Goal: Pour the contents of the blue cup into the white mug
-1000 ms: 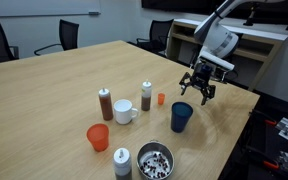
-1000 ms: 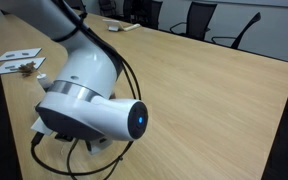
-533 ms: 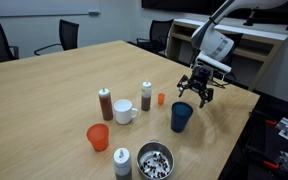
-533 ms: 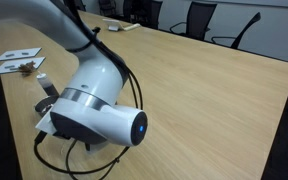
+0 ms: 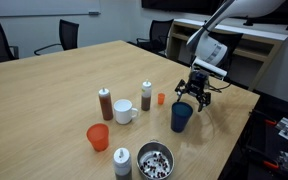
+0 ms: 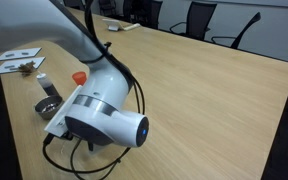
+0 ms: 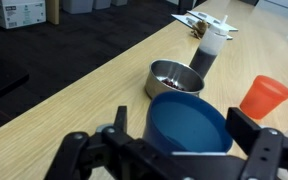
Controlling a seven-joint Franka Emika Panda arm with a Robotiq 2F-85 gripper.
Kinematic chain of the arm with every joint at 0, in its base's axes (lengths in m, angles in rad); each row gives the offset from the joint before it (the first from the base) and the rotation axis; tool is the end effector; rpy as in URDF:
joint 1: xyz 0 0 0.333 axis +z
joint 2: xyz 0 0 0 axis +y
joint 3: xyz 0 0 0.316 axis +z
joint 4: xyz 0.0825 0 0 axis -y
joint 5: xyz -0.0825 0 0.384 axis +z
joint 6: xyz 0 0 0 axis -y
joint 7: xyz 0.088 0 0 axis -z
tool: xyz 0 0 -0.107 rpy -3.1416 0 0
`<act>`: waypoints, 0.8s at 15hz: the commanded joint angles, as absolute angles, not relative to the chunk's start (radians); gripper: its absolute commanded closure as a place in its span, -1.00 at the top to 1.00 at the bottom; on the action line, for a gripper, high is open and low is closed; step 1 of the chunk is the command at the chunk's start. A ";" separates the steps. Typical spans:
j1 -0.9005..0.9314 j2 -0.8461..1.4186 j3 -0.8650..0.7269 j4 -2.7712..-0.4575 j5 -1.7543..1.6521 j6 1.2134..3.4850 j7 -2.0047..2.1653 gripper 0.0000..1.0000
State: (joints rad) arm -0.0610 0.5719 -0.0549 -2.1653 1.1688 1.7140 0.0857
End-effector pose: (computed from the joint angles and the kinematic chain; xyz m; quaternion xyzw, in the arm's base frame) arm 0.4800 0.0285 0.1229 -0.6975 0.4109 0.3984 0.4312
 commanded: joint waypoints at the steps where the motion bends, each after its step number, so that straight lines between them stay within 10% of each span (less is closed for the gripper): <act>1: -0.068 0.596 -0.056 -2.121 1.182 1.668 0.065 1.00; 12: -0.070 0.664 -0.054 -2.031 1.191 1.638 0.073 1.00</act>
State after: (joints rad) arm -0.0637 0.6402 -0.0556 -2.0640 1.1731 1.6711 0.0814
